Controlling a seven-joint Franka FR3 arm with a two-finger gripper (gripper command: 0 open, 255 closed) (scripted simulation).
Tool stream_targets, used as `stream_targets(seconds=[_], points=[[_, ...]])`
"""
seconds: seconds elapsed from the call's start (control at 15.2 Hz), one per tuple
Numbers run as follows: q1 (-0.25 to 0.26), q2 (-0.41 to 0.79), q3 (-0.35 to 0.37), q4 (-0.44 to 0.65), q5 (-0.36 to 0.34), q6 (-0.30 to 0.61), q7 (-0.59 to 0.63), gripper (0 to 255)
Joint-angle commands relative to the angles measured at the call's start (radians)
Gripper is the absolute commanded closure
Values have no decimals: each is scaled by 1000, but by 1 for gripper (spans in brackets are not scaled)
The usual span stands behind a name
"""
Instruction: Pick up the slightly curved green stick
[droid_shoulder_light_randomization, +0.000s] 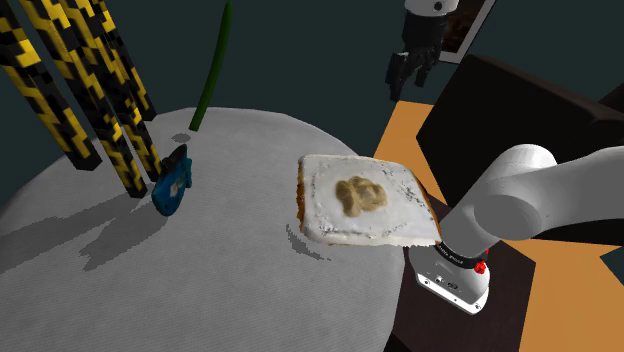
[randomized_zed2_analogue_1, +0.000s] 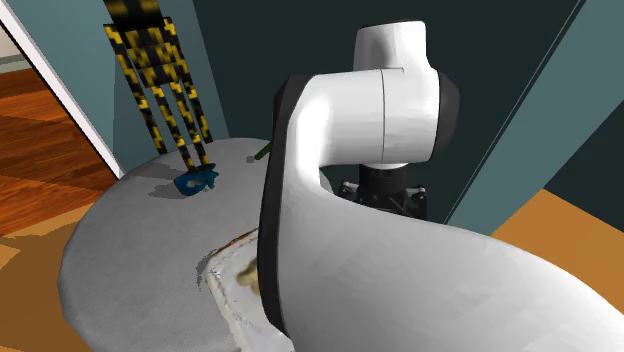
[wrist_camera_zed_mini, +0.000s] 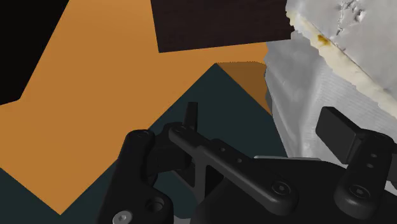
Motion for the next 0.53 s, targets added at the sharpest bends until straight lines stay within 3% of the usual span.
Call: stream_targets(seconds=[0.0, 0.46], points=[[0, 0, 0, 0, 0, 0, 0, 0], [-1, 94, 173, 17, 90, 166, 312, 0]])
